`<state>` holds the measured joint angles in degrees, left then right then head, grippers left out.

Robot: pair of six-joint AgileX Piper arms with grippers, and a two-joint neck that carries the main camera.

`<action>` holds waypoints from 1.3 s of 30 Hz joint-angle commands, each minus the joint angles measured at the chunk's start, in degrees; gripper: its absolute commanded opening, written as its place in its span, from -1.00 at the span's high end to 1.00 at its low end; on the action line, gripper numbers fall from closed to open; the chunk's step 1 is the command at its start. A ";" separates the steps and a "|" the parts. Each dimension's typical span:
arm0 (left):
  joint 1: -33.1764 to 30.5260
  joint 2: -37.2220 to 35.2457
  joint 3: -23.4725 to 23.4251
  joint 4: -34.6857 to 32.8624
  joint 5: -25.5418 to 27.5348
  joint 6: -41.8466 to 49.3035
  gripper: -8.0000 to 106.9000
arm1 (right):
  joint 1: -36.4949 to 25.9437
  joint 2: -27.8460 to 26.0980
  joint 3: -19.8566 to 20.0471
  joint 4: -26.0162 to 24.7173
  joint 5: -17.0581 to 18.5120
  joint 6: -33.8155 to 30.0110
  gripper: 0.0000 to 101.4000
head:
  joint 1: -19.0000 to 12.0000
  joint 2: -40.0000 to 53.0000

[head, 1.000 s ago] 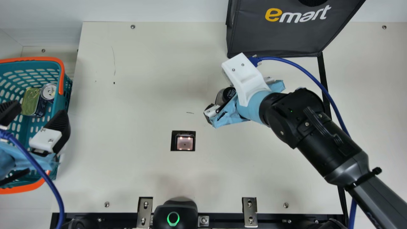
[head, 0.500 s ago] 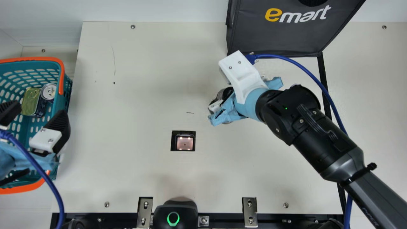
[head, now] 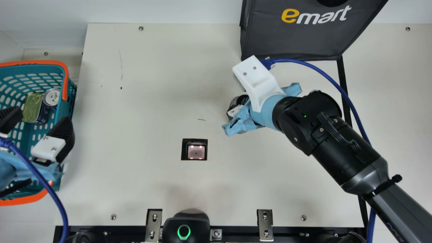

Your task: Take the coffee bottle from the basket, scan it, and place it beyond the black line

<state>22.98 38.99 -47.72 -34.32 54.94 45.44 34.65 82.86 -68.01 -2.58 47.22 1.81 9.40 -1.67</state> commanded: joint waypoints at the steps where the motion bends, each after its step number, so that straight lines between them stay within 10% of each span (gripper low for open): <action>1: 0.00 0.00 0.00 0.00 0.00 0.00 -0.71 | 0.02 -0.10 -0.06 0.10 0.13 -0.04 1.00 | -1.48 -2.58; 14: 0.00 0.00 0.00 0.00 0.00 0.00 -0.71 | -1.41 -1.18 0.32 -0.32 0.73 0.29 1.00 | -1.48 -19.91; 39: 0.00 0.00 0.00 0.00 0.00 0.00 -0.71 | -14.61 -2.30 -2.16 -0.84 1.50 -1.08 1.00 | -1.48 -19.91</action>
<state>22.98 38.99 -47.72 -34.32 54.94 45.44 20.92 80.62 -70.08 -3.62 48.84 0.95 9.40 -21.45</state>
